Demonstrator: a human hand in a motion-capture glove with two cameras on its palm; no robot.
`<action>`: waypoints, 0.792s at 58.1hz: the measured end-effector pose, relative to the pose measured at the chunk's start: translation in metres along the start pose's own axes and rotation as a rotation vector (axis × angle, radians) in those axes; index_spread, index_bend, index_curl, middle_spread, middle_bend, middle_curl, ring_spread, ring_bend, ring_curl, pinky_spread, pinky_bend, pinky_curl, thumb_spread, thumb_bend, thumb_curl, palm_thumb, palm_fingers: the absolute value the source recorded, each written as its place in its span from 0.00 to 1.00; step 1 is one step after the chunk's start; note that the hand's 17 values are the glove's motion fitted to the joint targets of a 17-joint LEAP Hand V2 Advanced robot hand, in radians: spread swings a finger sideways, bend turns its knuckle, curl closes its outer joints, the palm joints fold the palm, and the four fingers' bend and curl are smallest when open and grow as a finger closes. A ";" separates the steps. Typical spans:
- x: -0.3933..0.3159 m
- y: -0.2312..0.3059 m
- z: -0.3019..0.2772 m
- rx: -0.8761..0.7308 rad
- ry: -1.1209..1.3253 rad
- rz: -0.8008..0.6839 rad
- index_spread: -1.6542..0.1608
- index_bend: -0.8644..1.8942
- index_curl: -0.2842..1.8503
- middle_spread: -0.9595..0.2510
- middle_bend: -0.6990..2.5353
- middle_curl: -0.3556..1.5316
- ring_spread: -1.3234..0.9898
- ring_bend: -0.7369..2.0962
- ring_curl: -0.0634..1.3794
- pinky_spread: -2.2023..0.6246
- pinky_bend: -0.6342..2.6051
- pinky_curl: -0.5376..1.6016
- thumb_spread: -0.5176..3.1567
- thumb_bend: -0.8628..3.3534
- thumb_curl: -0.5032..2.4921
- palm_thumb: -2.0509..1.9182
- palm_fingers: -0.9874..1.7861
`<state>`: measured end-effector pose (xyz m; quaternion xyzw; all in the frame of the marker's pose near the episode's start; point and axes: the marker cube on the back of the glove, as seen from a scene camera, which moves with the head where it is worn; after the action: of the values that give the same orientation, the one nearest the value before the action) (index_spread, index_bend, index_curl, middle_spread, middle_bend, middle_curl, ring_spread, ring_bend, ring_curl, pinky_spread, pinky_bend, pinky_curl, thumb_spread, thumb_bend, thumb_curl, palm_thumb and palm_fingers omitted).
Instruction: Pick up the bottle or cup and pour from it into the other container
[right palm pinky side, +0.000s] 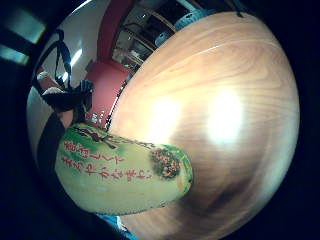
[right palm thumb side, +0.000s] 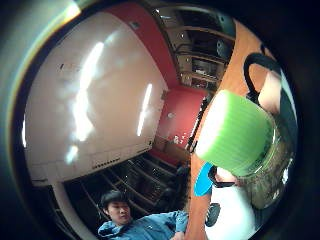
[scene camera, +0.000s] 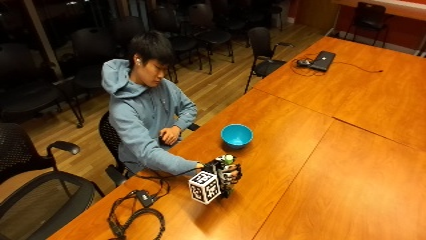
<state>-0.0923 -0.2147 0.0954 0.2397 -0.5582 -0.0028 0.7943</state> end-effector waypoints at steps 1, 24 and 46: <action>-0.001 -0.001 0.001 0.000 0.001 0.003 0.85 0.40 0.31 0.78 0.32 0.42 0.52 0.45 0.30 0.73 0.38 0.38 0.26 0.20 0.35 0.78 0.80; -0.042 -0.008 0.030 -0.159 0.156 -0.046 0.87 0.39 0.35 0.76 0.32 0.44 0.50 0.45 0.34 0.71 0.36 0.40 0.21 0.20 0.38 0.77 0.81; -0.085 0.008 0.084 -0.436 0.389 -0.157 0.87 0.39 0.37 0.76 0.31 0.45 0.50 0.44 0.35 0.71 0.35 0.41 0.20 0.20 0.39 0.77 0.81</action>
<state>-0.2012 -0.2161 0.0456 0.1017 -0.3616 -0.1380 0.9164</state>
